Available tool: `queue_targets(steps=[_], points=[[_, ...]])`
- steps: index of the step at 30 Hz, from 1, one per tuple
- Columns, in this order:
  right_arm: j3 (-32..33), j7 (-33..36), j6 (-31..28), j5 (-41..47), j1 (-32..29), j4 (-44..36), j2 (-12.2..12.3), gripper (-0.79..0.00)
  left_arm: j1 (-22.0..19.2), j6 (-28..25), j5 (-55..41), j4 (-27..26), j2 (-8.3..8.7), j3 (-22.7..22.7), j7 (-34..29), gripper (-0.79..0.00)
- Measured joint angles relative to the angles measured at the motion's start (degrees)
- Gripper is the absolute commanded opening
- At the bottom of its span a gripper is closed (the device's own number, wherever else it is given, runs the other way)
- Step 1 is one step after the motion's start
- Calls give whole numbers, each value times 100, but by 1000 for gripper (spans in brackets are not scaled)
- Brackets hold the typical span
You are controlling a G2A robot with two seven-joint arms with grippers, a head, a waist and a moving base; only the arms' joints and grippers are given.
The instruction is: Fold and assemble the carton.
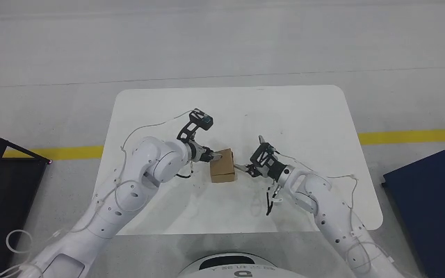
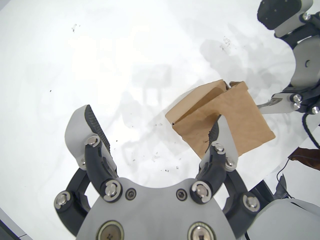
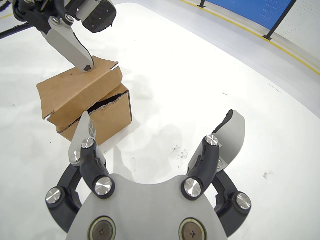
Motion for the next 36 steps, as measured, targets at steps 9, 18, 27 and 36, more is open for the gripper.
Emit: queue_targets(steps=[9,18,27,36], points=[[-50,-22,-3,-14,22,-6,-13,0,40,-5,15,11,-18,-62,-4,0],[-44,-4,24,-31,5,-66,-15,0,225,-17,115,-93,16,-228,-182,0],[-104,56,13,-86,-25,-149,-21,0,382,8,57,-102,28,-386,-148,0],[-150,-57,-15,-54,0,-139,-35,0,428,-31,77,-143,17,-412,-156,0]])
